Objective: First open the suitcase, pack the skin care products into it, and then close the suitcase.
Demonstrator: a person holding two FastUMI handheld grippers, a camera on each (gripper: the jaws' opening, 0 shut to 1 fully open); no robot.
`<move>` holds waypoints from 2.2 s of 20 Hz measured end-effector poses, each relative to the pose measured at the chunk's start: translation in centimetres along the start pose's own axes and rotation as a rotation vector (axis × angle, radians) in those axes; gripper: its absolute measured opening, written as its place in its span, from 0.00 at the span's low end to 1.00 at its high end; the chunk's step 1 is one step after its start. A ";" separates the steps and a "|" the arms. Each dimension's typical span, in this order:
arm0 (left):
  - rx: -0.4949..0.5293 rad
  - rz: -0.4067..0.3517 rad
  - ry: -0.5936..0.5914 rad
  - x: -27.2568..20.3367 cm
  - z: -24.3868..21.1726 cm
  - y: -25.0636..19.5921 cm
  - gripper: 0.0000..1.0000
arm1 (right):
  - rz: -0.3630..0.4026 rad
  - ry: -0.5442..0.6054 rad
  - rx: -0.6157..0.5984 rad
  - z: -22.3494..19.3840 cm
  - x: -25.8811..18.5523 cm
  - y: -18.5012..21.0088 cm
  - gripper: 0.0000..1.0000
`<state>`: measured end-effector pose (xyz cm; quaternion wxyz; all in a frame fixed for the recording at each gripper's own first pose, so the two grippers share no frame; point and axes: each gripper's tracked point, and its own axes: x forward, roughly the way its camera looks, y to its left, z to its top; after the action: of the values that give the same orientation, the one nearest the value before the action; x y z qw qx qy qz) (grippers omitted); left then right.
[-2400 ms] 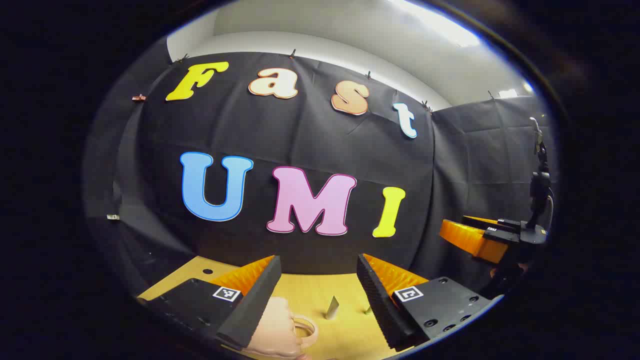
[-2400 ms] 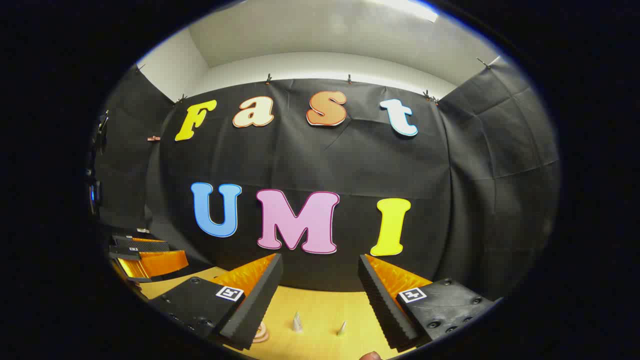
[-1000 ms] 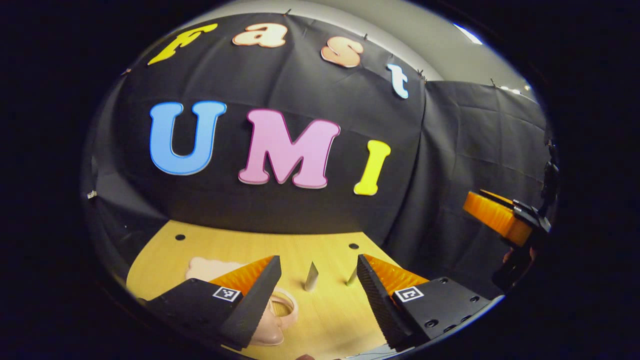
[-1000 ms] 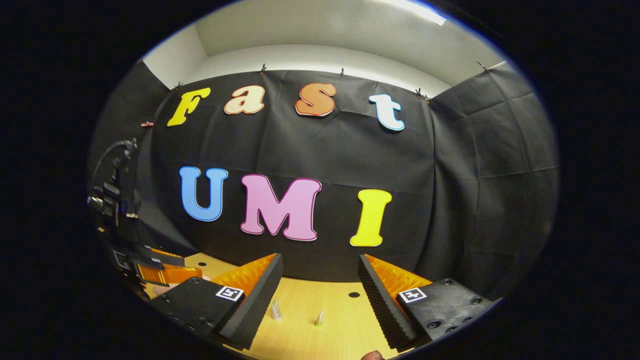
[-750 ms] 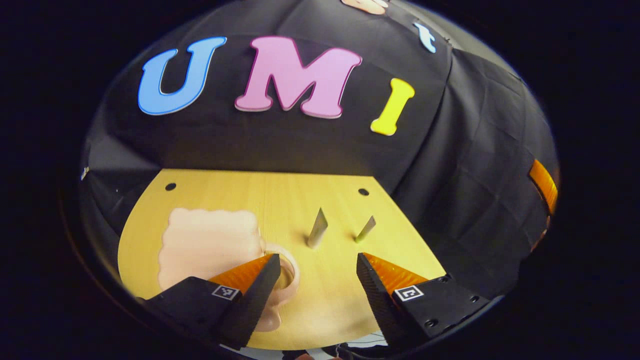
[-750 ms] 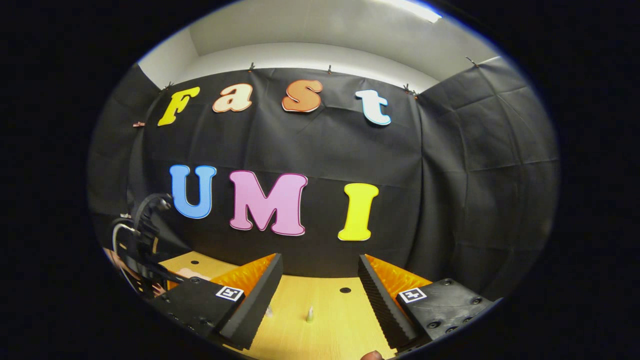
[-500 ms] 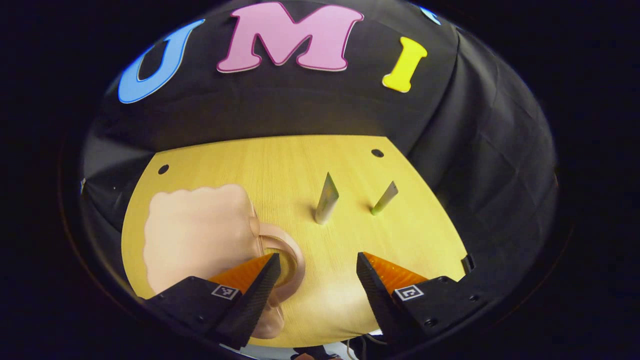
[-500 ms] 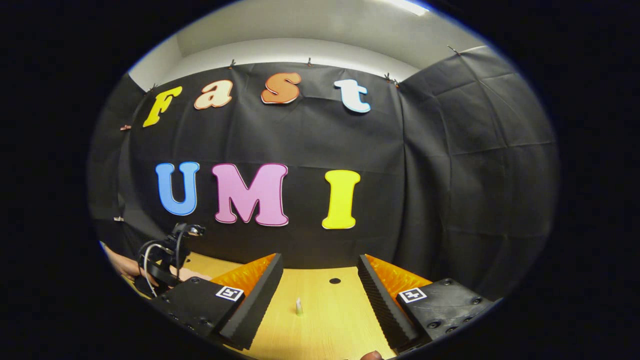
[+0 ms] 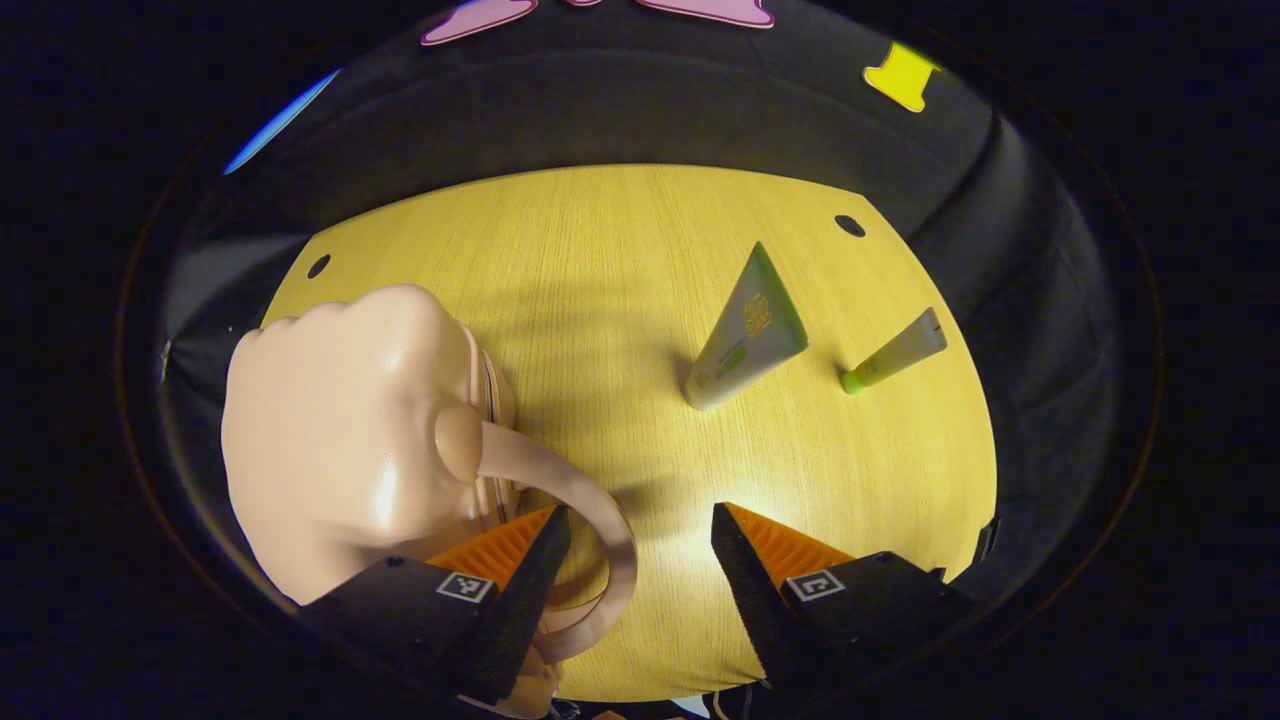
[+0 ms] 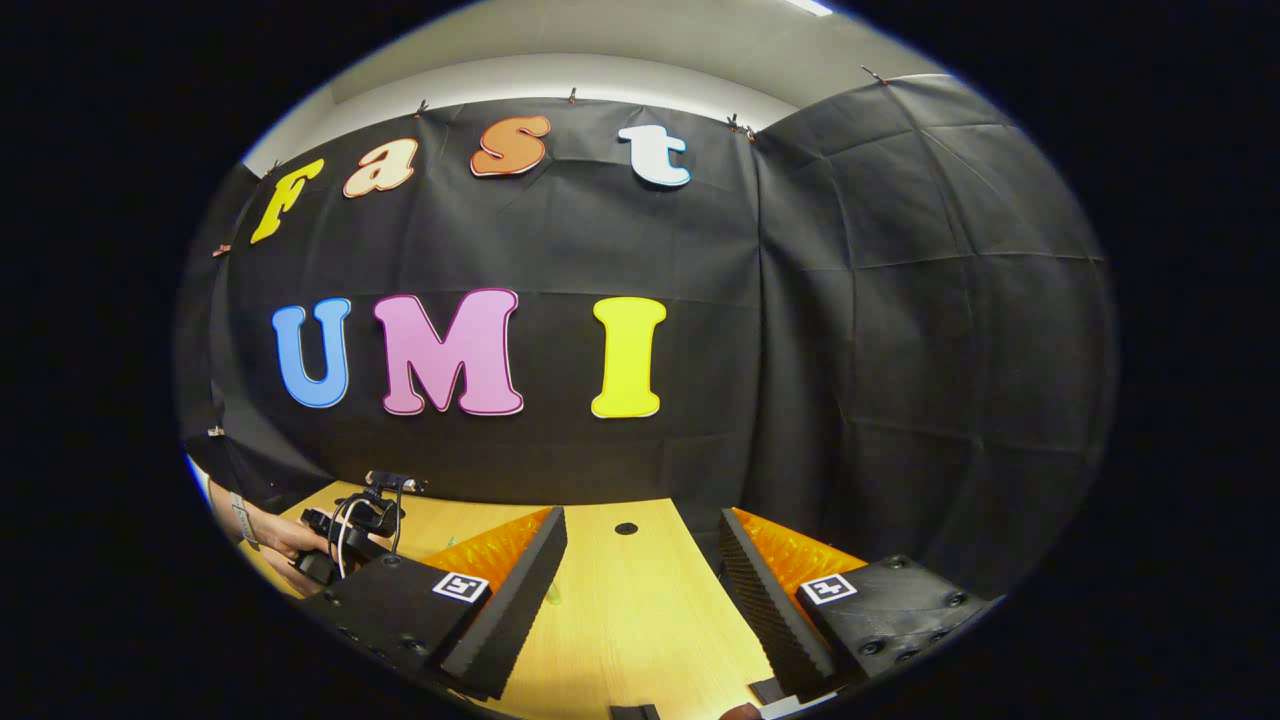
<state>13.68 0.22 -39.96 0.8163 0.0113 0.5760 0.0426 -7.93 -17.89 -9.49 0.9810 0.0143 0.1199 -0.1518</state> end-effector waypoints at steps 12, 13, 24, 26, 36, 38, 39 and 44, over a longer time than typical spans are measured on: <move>0.076 0.070 0.013 -1.6 0.5 2.6 0.22 | 0.118 0.055 -0.011 -1.8 2.4 3.1 0.97; 0.082 0.058 -0.001 -3.0 1.0 2.5 0.24 | 0.131 0.045 -0.014 -1.5 2.5 3.5 0.97; -0.001 0.244 -0.263 -22.6 6.5 19.3 0.21 | 0.361 0.039 0.021 -1.4 6.2 10.5 0.97; -0.068 0.312 -0.304 -24.8 7.1 24.7 0.18 | 0.392 0.056 0.011 -1.6 6.7 12.2 0.97; -0.166 0.500 -0.257 -21.3 3.9 51.2 0.09 | 0.382 0.103 0.034 -1.1 7.3 22.3 0.97; -0.206 0.468 -0.204 -17.9 2.0 55.0 0.09 | 0.361 0.125 0.039 -1.5 7.6 24.3 0.97; -0.231 0.443 -0.177 -16.0 1.0 56.6 0.09 | 0.348 0.131 0.040 -1.6 7.7 25.2 0.97; -0.310 0.322 -0.121 -8.2 -2.6 60.1 0.10 | 0.281 0.174 0.026 -2.9 8.3 28.0 0.97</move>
<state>5.10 59.36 -29.07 0.8240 -0.0199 0.5033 0.2595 7.50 6.60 -14.52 0.9782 0.0566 0.1992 -0.0128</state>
